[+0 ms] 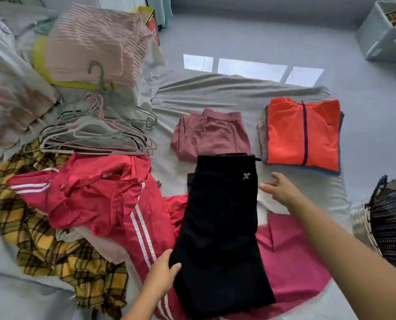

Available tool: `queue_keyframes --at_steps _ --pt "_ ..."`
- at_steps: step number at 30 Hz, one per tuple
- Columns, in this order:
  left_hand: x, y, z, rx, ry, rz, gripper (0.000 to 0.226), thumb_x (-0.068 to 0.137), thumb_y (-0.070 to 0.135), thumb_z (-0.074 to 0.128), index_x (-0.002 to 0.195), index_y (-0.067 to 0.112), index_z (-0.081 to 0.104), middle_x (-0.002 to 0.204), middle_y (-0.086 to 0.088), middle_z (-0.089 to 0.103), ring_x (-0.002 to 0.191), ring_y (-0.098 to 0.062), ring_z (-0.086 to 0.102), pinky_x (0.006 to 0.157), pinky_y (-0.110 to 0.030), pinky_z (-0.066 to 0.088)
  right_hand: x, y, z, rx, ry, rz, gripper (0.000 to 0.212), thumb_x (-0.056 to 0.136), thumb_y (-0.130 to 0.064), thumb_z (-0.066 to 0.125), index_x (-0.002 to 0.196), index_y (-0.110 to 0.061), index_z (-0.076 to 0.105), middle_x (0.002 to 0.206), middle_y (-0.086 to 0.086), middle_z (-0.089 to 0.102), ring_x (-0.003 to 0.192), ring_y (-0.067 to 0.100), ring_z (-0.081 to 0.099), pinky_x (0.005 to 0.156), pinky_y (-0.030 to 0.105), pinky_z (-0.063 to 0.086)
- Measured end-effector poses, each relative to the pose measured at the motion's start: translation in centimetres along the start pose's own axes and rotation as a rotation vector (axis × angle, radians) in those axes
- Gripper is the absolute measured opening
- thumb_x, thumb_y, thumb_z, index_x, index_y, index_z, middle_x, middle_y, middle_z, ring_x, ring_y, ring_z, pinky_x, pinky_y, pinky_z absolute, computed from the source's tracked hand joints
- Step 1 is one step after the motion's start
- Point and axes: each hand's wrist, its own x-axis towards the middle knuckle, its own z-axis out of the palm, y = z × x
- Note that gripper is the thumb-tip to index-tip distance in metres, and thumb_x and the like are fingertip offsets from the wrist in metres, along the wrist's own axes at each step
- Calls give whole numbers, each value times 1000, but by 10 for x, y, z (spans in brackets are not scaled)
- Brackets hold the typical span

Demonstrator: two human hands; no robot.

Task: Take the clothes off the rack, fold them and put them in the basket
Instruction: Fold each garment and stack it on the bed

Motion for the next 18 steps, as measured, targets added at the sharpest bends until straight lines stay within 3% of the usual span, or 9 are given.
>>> queue_keyframes --at_steps 2,4,7,10,13,16,18 --pt "21 7 2 44 16 -19 34 94 22 52 127 15 46 125 -1 56 116 -19 52 87 -25 40 22 41 21 -191 -26 174 54 90 -18 61 134 6 42 130 21 54 113 32 55 84 29 39" --pt "40 12 5 15 87 -44 46 92 23 56 133 9 42 132 -8 51 121 -24 50 97 -30 38 27 75 42 -205 -28 287 46 91 -17 59 123 14 50 122 31 56 113 38 56 79 29 39" --pt "67 21 10 -131 155 -94 60 88 25 63 138 5 36 133 -9 48 123 -26 48 102 -34 38 29 100 65 -103 44 325 48 90 -23 60 128 4 47 127 17 55 117 30 54 86 28 41" --pt "92 29 11 -282 97 -150 61 80 35 71 127 7 46 118 2 54 113 -22 55 98 -31 41 46 111 76 -77 99 246 47 83 -34 66 117 -3 59 117 12 62 112 28 57 94 37 47" --pt "119 29 11 -409 53 -228 66 64 49 77 110 7 57 106 -5 67 94 -21 65 87 -39 53 69 118 81 84 81 254 57 68 -56 67 103 -12 66 101 5 70 94 22 66 87 43 53" --pt "130 39 6 -445 -61 -274 41 78 40 72 100 7 64 91 -7 71 79 -19 68 66 -29 54 72 104 79 282 -34 355 35 79 -41 70 99 -13 66 95 3 72 85 19 69 72 32 56" --pt "133 44 2 -509 -151 -314 38 80 39 70 103 8 66 95 -7 72 85 -22 68 72 -30 55 73 98 72 379 -159 436 36 79 -36 71 103 -9 66 97 6 73 87 20 70 69 28 53"
